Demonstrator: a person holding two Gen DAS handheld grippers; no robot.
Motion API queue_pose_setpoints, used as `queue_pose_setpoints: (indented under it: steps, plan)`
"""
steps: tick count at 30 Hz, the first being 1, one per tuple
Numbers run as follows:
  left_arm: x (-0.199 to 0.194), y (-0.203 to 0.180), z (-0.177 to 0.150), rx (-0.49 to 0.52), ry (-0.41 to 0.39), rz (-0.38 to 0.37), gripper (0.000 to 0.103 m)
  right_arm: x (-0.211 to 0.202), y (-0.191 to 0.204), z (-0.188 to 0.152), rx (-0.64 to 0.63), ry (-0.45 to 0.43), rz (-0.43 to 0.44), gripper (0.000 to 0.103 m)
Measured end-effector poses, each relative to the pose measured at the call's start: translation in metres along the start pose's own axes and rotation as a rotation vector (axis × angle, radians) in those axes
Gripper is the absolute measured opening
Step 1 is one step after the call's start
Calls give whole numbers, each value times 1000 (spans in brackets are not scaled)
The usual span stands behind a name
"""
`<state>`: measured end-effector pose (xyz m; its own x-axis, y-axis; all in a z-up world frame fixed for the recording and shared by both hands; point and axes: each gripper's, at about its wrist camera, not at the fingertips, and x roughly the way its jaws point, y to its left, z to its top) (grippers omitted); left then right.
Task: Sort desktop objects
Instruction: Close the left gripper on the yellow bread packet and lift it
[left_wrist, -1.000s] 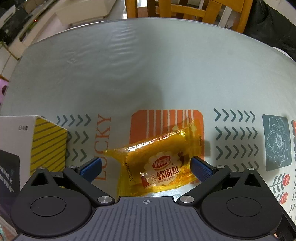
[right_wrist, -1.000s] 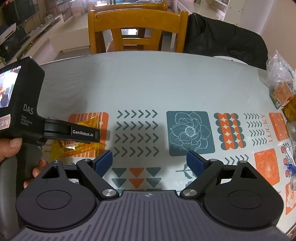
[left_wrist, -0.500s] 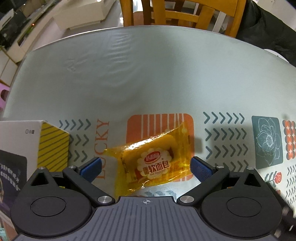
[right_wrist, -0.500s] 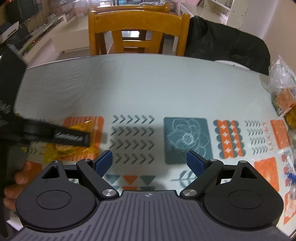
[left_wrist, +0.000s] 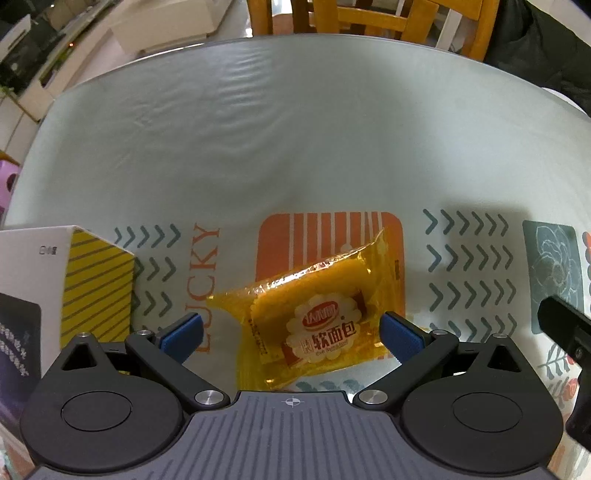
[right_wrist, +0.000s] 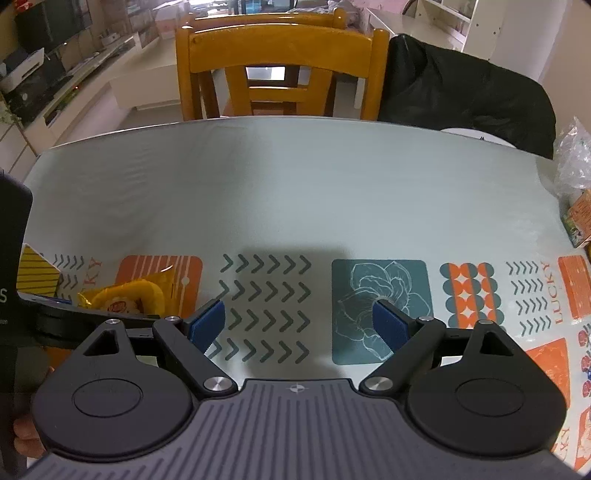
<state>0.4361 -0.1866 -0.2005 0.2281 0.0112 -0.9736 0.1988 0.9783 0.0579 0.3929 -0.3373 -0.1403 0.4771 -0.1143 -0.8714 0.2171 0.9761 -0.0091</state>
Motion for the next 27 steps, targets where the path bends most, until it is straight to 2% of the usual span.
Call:
queue_pose_setpoints:
  steps: [8,13,15,19,24,27]
  plan:
    - [-5,-10,4,-33,-12,23,103,6,-9,-4,21,11,10,103]
    - [-18,-7,8,-71,-34,-34,103,4,-15,-4,37,2,18,103]
    - [-15,-8,11,-86,-18,-48,103,4,-16,-4,42,-1,21,103]
    - [2,-11,13,-116,26,-21,103,6,-18,-4,51,0,26,103]
    - [14,-11,12,-161,50,-47,103,7,-19,-6,45,7,30,103]
    - [25,-12,10,-157,74,-19,103,8,-19,-6,42,10,35,103]
